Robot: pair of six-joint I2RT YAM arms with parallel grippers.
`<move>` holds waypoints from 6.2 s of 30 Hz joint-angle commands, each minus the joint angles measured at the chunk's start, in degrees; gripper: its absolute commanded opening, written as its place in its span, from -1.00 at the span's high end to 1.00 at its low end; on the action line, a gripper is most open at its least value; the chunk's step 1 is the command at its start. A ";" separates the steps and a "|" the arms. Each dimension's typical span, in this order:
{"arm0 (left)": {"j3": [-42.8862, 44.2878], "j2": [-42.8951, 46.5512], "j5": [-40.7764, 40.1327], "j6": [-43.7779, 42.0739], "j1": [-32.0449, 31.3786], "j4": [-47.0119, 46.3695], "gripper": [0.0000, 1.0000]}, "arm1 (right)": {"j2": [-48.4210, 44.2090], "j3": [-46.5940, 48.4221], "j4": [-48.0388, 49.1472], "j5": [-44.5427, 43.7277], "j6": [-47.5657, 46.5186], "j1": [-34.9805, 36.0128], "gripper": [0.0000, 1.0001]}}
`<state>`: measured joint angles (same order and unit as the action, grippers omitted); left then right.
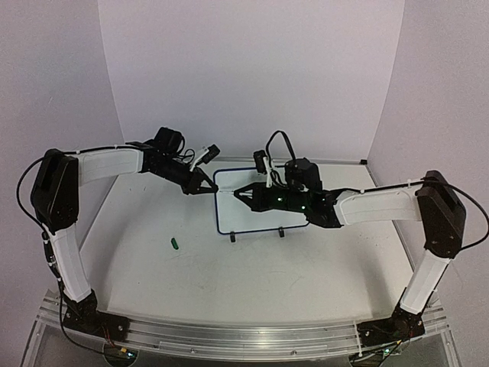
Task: Write a sentence on the whiteboard
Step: Write on the whiteboard with the whiteboard marker without the cap.
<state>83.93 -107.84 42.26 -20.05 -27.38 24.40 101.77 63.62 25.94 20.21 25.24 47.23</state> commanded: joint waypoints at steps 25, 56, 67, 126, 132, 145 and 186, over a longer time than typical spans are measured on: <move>-1.05 1.33 -6.02 -2.91 0.46 0.82 1.00 | 4.97 6.08 8.27 -1.29 1.77 -2.53 1.00; -0.71 0.92 -6.32 -3.25 0.48 1.28 1.00 | 5.03 1.65 8.71 -4.38 3.24 -3.38 1.00; -0.71 0.94 -6.48 -3.21 0.48 1.20 1.00 | 0.64 0.48 10.60 0.63 2.25 -3.38 1.00; -0.62 0.97 -7.01 -3.19 0.48 1.27 1.00 | 7.66 2.15 7.48 -3.21 4.09 -3.74 1.00; -0.61 0.99 -7.15 -3.25 0.48 1.26 1.00 | 8.13 0.30 8.07 -2.67 4.77 -3.73 1.00; -0.61 1.03 -7.27 -3.26 0.48 1.24 1.00 | 8.51 -1.20 8.27 -1.60 5.17 -3.73 1.00; -0.61 1.40 -8.01 -3.25 0.48 1.26 1.00 | 4.90 2.11 5.91 -4.53 2.93 -3.63 1.00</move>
<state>83.85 -107.63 41.25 -20.97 -27.42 24.49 105.41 62.75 31.51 16.89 28.91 43.98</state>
